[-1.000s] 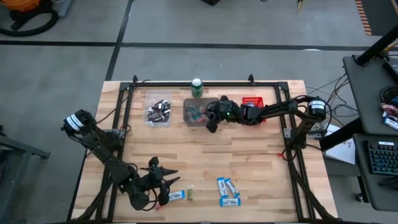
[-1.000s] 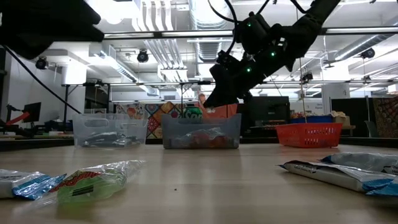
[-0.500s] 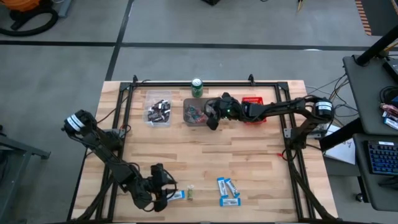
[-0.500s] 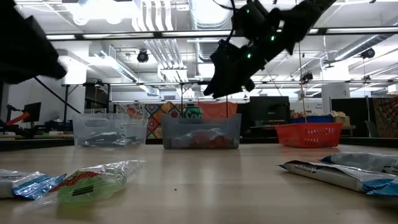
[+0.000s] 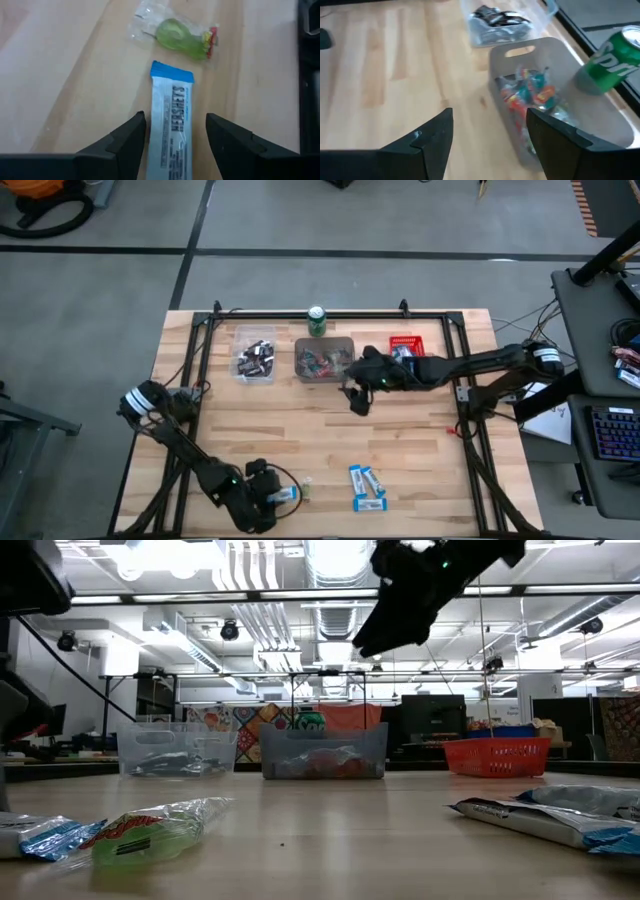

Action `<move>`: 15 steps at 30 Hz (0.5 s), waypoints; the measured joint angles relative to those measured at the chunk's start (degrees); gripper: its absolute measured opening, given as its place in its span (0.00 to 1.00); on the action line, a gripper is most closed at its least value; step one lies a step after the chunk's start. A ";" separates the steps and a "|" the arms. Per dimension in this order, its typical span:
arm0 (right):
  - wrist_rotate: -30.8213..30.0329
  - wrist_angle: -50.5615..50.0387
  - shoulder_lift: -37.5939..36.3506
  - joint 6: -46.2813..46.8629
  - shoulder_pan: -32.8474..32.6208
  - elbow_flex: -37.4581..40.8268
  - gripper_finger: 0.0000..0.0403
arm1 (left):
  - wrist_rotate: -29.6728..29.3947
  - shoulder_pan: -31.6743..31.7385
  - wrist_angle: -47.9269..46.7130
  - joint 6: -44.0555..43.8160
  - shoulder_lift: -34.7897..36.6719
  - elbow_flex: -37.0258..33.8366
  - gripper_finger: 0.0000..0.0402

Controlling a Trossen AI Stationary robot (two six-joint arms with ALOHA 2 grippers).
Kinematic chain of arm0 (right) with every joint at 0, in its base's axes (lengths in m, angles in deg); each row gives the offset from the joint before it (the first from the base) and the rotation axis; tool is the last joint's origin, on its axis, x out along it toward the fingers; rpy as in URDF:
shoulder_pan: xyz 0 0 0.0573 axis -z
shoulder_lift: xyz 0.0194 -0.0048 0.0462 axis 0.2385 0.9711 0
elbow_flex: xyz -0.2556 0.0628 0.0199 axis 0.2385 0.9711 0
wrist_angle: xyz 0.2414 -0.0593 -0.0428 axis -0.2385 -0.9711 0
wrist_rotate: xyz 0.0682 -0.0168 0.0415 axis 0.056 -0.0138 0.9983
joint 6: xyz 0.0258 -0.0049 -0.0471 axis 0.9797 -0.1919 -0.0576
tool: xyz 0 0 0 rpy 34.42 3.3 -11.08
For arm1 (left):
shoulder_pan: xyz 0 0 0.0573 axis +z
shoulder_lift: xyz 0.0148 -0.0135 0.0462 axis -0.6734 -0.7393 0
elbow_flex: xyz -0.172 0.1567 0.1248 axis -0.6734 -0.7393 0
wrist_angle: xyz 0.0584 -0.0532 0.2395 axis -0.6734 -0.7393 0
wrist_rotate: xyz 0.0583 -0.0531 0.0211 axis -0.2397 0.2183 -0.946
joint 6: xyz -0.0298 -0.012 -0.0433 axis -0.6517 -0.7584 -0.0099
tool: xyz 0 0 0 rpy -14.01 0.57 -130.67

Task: Organize candy in baskets
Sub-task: Put the white chocolate bar into the red bin

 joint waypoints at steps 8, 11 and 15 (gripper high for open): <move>-0.02 -2.49 -1.88 3.36 -7.83 0.52 0.56 | -0.33 -0.28 -17.69 -4.21 -5.24 10.43 0.42; -0.83 -2.27 -1.43 4.94 -10.38 0.67 0.56 | -0.48 -0.30 -20.07 -4.47 -5.76 11.15 0.36; -1.06 -2.52 -0.81 6.37 -13.58 1.06 0.55 | -0.64 -0.39 -20.46 -4.33 -5.76 10.27 0.26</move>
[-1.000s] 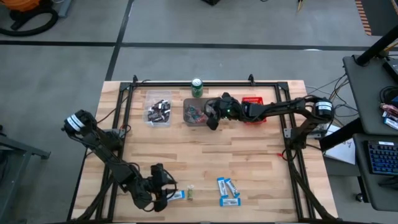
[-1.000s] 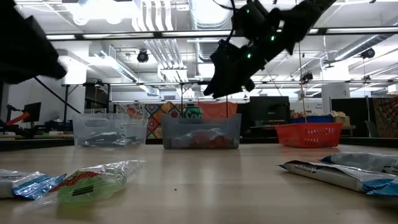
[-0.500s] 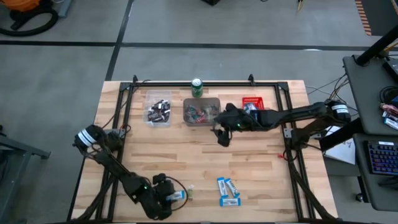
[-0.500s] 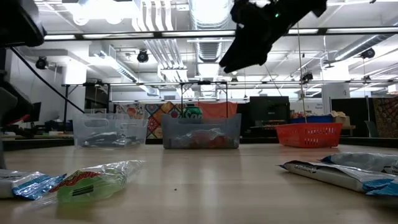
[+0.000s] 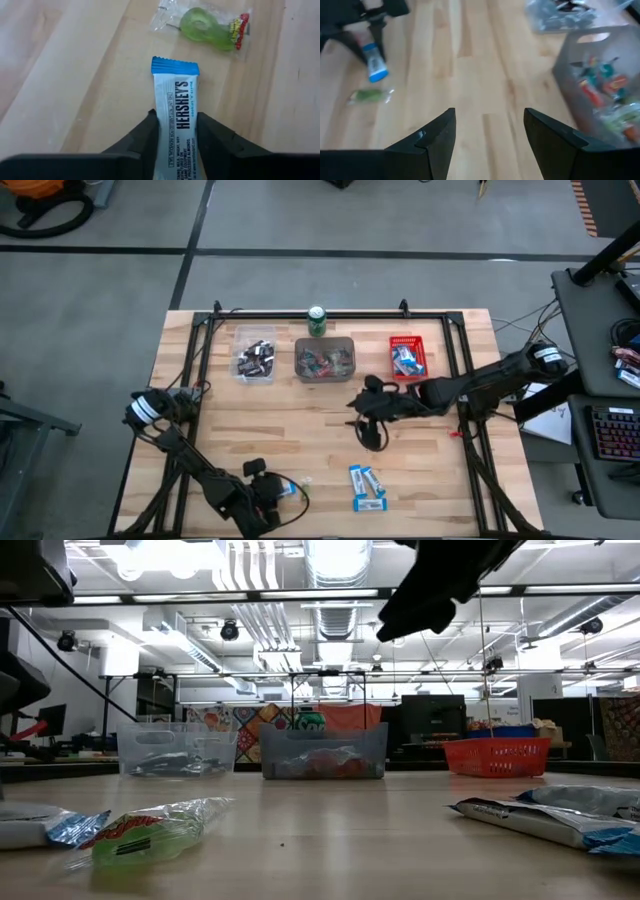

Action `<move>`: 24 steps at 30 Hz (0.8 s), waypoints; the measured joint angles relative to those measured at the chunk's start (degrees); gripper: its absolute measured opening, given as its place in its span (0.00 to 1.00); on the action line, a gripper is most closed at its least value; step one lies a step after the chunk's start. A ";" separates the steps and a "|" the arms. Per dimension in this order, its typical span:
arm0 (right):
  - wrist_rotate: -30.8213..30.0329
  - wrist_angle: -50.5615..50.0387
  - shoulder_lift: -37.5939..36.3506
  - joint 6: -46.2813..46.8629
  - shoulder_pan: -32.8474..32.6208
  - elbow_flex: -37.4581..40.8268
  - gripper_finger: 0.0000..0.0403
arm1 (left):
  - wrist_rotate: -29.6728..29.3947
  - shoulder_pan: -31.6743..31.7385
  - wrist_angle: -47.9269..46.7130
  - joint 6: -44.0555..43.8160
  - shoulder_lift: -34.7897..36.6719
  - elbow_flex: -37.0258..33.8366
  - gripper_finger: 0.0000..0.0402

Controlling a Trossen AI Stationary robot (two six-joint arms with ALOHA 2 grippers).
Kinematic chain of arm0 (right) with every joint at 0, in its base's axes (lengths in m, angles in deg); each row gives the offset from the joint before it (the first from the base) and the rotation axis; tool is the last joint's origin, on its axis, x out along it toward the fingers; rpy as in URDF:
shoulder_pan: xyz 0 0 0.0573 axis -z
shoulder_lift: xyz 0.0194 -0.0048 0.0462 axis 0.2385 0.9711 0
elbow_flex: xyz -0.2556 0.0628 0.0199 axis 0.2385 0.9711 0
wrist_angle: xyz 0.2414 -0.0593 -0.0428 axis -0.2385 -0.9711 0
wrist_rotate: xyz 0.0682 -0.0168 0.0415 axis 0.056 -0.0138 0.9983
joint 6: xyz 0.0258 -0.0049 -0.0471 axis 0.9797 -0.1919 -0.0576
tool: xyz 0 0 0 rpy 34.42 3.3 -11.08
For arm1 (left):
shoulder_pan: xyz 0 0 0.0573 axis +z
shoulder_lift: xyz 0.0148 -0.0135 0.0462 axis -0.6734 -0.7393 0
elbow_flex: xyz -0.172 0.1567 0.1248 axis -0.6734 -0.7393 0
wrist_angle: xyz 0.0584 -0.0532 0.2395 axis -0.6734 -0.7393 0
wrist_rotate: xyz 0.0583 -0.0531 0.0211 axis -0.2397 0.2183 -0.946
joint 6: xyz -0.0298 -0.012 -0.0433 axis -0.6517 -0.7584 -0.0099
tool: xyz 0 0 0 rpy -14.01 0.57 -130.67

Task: Organize candy in baskets
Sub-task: Put the white chocolate bar into the red bin

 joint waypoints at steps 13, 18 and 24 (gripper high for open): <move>-3.57 4.80 0.05 10.84 -7.53 6.37 0.55 | -9.50 0.57 -3.60 9.23 4.43 -1.43 0.10; -5.89 16.75 0.09 12.34 -7.75 11.03 0.55 | -19.17 1.46 -6.80 9.82 7.62 -2.04 0.09; -6.04 27.37 0.09 14.55 -5.94 13.18 0.55 | -25.85 5.43 -5.29 15.23 10.15 -1.86 0.09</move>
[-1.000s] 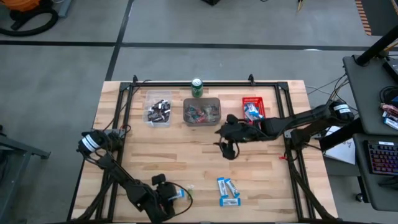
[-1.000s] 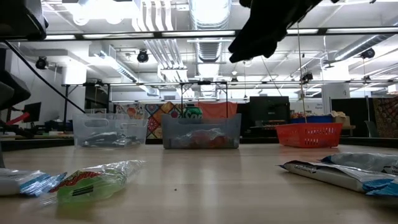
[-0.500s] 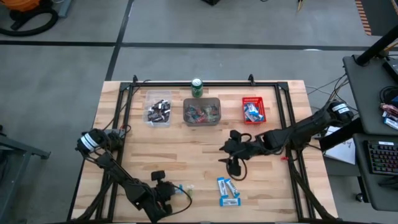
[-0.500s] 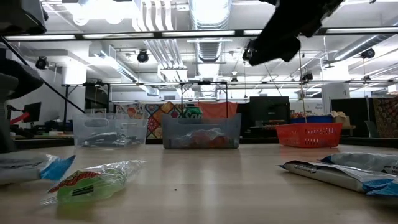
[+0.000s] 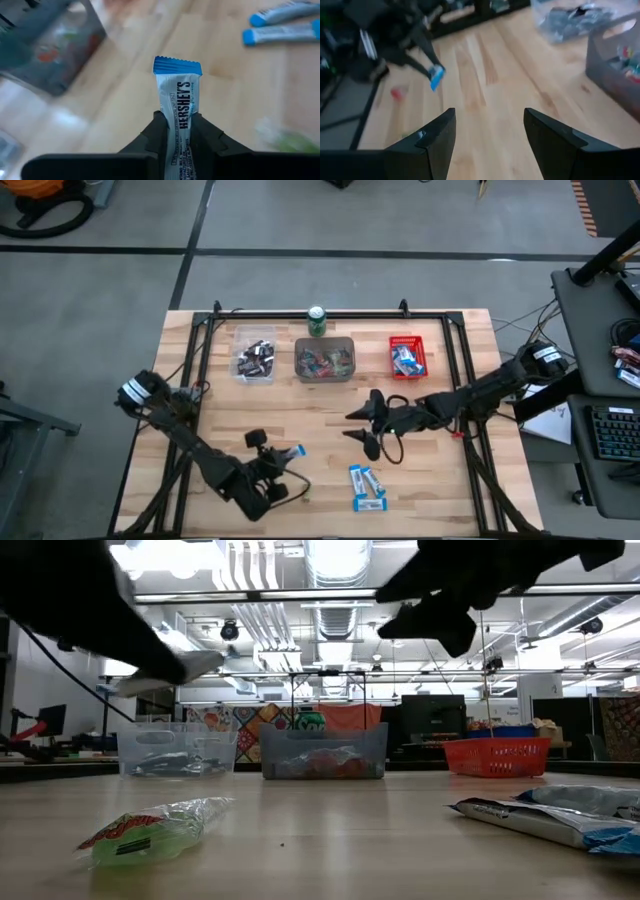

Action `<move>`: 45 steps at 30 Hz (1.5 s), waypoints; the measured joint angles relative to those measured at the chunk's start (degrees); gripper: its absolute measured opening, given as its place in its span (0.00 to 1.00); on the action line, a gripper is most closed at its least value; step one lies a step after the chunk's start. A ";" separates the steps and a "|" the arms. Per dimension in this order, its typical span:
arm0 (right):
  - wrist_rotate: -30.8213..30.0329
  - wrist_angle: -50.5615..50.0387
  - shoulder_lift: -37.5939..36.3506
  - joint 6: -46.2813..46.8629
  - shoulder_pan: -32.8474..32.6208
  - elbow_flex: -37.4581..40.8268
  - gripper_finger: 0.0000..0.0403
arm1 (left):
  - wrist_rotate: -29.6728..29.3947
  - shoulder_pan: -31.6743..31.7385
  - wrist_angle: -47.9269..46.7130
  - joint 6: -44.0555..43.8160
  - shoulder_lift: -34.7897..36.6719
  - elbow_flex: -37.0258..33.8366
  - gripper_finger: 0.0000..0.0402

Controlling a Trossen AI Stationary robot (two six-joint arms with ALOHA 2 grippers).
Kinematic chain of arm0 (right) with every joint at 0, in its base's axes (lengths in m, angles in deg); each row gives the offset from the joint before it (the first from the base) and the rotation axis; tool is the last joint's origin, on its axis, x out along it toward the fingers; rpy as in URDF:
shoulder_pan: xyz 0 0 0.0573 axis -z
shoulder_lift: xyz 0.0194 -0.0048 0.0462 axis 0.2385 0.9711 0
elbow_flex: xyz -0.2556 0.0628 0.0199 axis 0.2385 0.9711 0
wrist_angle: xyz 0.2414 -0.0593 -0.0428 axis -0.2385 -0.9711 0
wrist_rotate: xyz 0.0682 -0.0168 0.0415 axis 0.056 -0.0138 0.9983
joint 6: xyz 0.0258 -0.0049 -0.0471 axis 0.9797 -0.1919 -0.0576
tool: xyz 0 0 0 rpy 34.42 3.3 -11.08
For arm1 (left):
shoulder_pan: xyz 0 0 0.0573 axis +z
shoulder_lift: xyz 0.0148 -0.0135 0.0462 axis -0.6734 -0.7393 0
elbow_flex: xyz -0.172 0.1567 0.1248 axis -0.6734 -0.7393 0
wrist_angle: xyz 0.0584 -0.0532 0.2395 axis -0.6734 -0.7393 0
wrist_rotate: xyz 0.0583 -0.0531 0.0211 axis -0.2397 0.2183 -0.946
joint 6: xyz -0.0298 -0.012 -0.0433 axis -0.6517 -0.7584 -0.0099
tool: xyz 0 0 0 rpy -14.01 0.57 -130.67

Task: Organize candy in baskets
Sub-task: Put the white chocolate bar into the red bin

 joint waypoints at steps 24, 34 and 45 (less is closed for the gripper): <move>-2.32 31.67 15.70 -4.43 2.89 0.57 0.56 | -7.93 10.62 21.14 21.45 0.54 0.20 0.09; -1.93 34.10 17.03 -3.08 3.79 0.57 0.56 | -10.14 12.40 27.94 21.56 -2.77 0.20 0.09; -1.76 34.19 16.98 -3.57 4.20 0.57 0.42 | -11.33 12.54 31.59 22.57 -2.87 0.20 0.09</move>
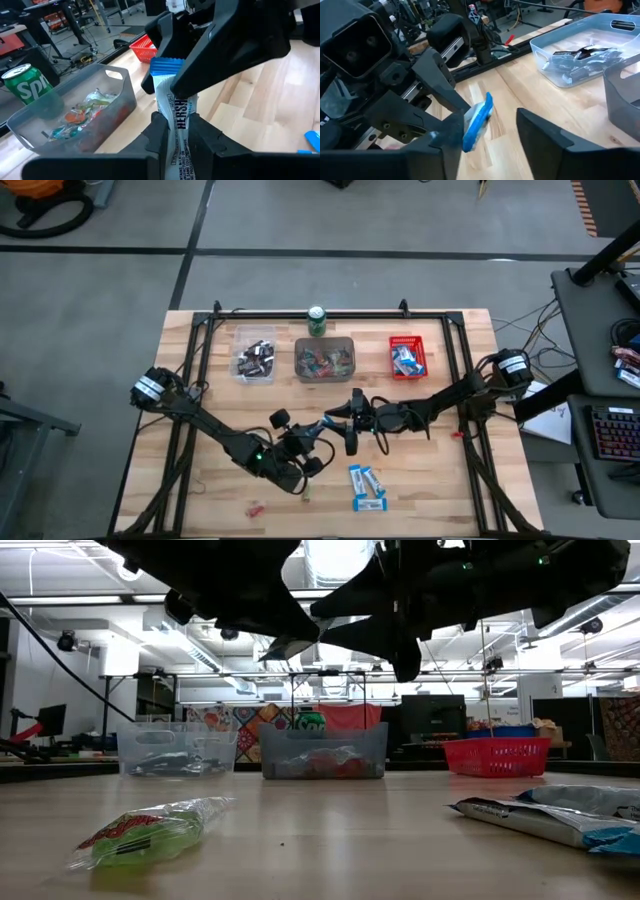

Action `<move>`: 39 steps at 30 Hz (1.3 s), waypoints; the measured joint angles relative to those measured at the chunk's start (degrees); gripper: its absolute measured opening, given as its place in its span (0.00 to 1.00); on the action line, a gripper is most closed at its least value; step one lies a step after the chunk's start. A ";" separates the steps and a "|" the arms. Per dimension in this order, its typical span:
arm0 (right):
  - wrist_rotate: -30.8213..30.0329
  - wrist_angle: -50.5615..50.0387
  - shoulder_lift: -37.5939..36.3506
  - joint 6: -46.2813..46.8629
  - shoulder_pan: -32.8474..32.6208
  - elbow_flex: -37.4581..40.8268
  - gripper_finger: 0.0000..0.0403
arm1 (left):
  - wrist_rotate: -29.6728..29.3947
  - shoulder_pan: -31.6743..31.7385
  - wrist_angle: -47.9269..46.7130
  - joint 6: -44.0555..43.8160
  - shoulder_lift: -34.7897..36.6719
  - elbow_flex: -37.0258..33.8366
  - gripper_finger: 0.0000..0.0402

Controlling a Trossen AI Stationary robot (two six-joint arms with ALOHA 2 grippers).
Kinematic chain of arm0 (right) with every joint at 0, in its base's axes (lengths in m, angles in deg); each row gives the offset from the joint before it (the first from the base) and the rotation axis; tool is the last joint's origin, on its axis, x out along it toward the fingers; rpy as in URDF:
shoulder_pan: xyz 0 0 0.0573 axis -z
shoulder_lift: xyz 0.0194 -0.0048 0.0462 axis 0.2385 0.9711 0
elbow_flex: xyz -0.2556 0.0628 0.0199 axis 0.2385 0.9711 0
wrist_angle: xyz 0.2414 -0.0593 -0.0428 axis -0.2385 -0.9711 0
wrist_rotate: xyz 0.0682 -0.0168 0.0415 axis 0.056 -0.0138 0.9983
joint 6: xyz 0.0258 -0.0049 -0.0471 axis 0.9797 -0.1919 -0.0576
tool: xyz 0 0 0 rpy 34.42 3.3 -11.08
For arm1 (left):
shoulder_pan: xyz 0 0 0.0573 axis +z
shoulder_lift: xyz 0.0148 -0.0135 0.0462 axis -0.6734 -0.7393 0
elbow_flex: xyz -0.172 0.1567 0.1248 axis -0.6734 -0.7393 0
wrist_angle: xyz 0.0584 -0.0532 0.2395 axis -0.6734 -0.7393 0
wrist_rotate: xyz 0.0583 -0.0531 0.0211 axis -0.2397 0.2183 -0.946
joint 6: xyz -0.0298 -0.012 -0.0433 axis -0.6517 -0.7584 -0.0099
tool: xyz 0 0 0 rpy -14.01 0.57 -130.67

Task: Organize candy in baskets
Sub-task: Put the white chocolate bar into the red bin

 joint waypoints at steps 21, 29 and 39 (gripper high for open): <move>1.24 -4.89 -2.15 -5.25 0.99 0.02 0.05 | 3.56 0.81 0.49 -0.13 0.36 0.00 0.32; -1.88 -38.68 -22.87 -7.51 7.41 -0.41 0.05 | 6.82 0.13 -11.28 -2.10 5.25 0.00 0.42; -7.90 -85.00 -40.49 6.86 17.22 -2.73 0.05 | 12.47 -0.24 -21.75 -2.88 10.37 0.02 0.42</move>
